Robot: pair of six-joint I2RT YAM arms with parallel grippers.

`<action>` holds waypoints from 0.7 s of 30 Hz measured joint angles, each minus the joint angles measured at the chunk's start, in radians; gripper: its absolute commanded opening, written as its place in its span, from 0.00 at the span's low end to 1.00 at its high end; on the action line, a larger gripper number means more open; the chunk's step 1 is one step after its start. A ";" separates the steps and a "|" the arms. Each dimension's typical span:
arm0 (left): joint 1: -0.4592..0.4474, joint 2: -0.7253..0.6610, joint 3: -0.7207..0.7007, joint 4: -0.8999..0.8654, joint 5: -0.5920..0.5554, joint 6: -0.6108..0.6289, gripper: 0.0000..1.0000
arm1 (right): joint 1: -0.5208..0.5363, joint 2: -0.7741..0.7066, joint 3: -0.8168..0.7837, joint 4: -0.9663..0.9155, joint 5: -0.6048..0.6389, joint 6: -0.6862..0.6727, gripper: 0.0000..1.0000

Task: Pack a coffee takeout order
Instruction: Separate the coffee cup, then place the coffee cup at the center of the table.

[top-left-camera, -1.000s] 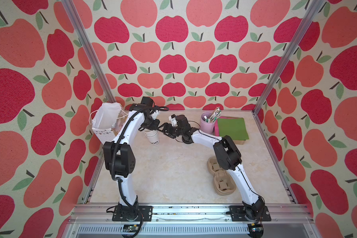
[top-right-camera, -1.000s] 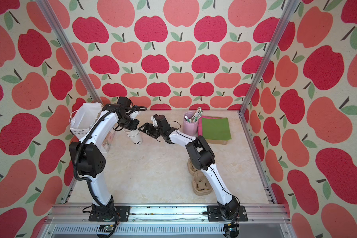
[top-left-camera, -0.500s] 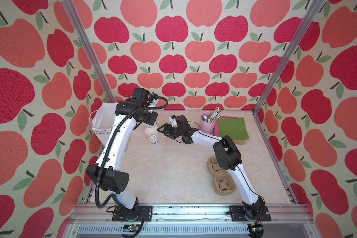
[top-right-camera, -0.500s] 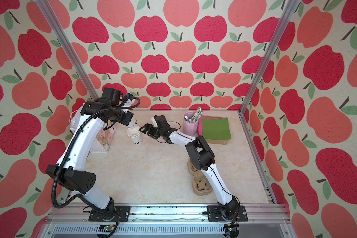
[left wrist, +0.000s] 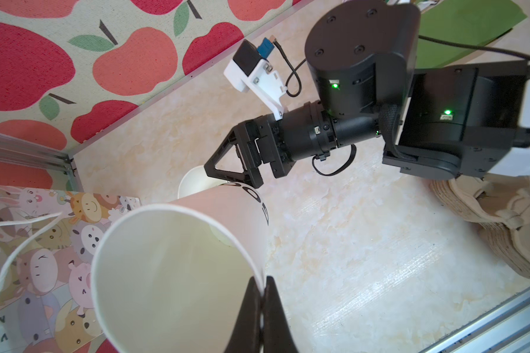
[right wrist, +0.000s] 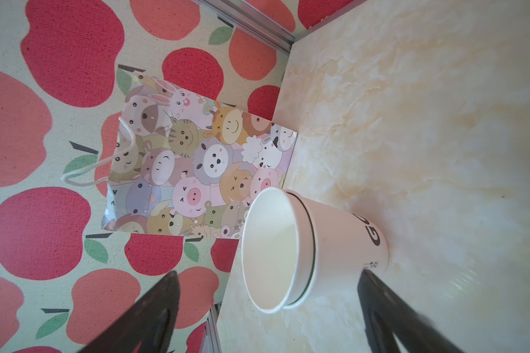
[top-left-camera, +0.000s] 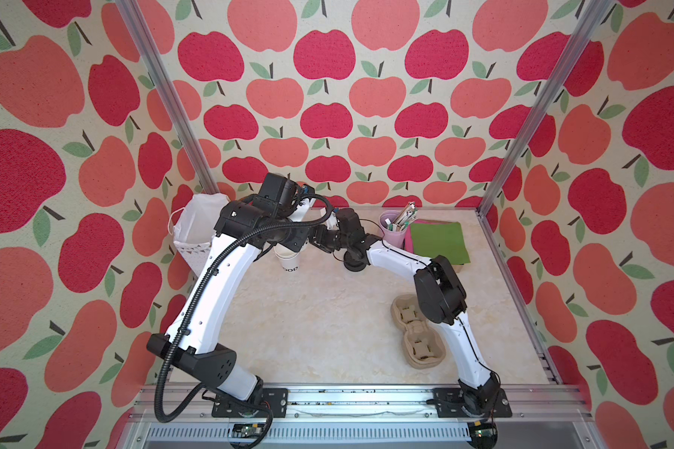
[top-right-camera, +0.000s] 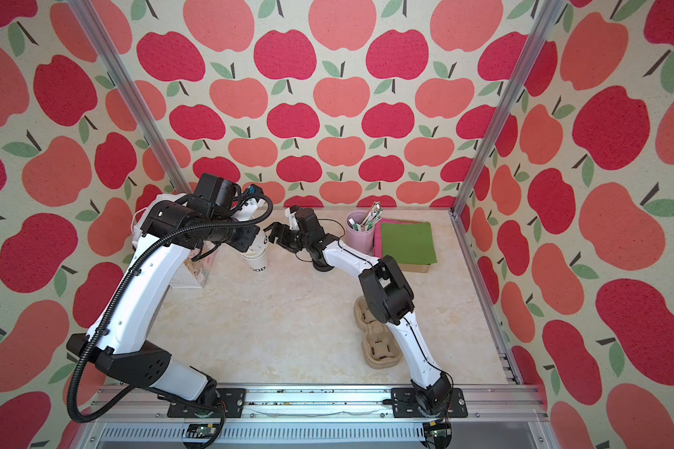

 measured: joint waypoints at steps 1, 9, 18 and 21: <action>-0.021 -0.015 -0.003 -0.002 0.000 -0.009 0.00 | -0.003 -0.017 -0.011 0.001 0.001 -0.004 0.94; -0.129 -0.106 -0.050 -0.066 0.000 -0.087 0.00 | -0.049 -0.180 -0.137 -0.008 0.050 -0.071 0.97; -0.206 -0.234 -0.430 0.053 0.046 -0.208 0.00 | -0.073 -0.402 -0.221 -0.109 0.146 -0.222 0.99; -0.223 -0.242 -0.522 0.124 0.052 -0.237 0.00 | -0.073 -0.475 -0.226 -0.167 0.181 -0.294 0.99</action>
